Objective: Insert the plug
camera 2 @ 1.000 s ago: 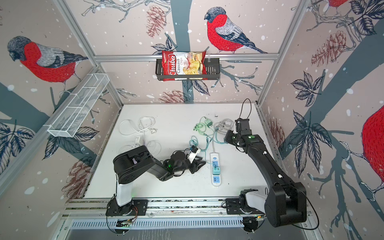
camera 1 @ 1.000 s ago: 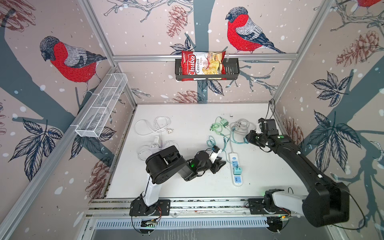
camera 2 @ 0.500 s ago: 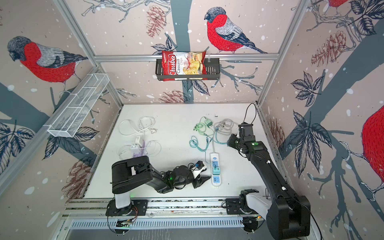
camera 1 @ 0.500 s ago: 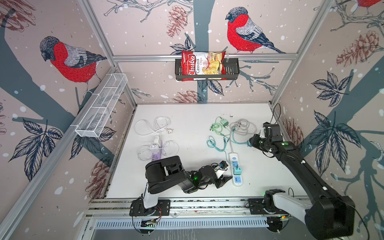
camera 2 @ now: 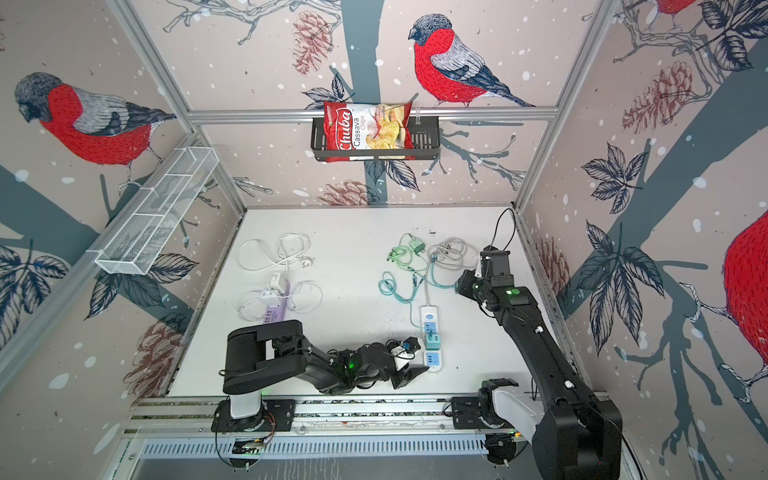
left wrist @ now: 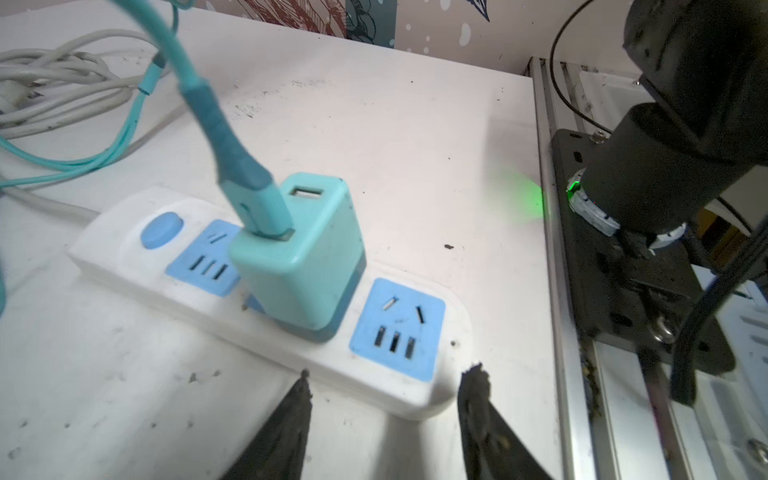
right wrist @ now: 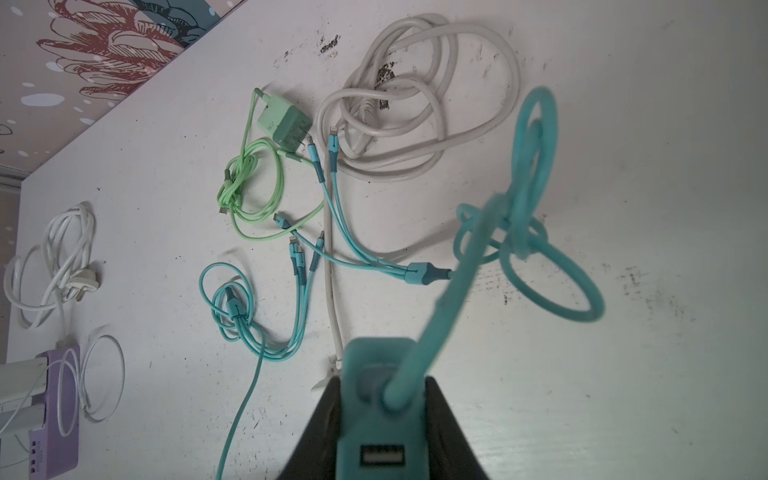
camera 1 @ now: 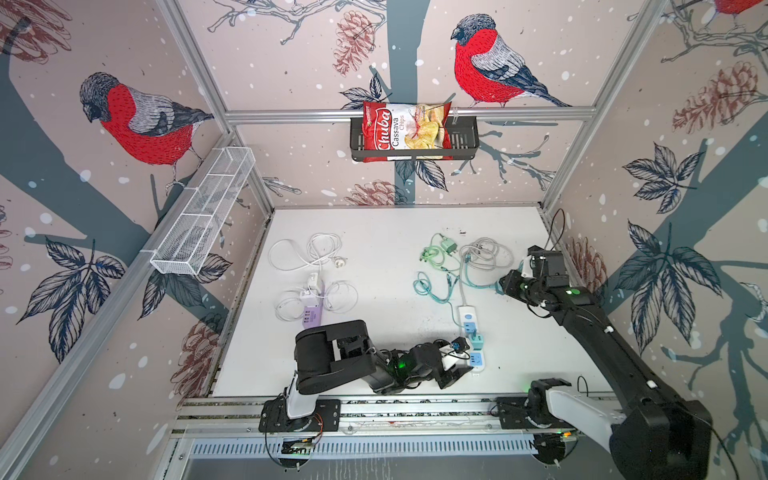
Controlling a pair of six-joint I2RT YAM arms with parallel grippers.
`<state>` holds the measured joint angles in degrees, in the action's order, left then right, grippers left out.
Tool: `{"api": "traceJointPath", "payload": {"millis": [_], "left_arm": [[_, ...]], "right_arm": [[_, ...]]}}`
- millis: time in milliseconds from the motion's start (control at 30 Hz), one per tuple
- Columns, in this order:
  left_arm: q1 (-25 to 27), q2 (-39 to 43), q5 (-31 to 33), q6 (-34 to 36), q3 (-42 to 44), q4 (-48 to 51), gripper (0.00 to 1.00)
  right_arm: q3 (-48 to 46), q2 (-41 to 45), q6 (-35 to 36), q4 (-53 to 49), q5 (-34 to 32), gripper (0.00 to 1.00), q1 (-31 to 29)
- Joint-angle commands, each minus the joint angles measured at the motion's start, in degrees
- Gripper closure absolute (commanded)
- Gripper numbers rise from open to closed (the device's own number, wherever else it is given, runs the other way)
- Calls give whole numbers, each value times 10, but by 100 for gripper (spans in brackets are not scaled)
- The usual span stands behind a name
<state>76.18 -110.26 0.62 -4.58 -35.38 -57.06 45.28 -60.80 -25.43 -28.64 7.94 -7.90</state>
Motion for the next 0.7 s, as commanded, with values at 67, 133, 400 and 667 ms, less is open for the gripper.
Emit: {"api": "traceJointPath", "payload": {"millis": [67, 133, 400, 667], "left_arm": [[15, -28, 16, 6, -38, 44, 45], [19, -38, 16, 10, -50, 59, 47], [19, -79, 66, 7, -97, 95, 47], [7, -119, 158, -59, -164, 155, 46]], "right_arm": [[-3, 8, 12, 24, 15, 78, 3], [-5, 11, 14, 24, 17, 78, 4], [-4, 23, 10, 17, 16, 77, 9], [-43, 33, -40, 13, -34, 77, 3]]}}
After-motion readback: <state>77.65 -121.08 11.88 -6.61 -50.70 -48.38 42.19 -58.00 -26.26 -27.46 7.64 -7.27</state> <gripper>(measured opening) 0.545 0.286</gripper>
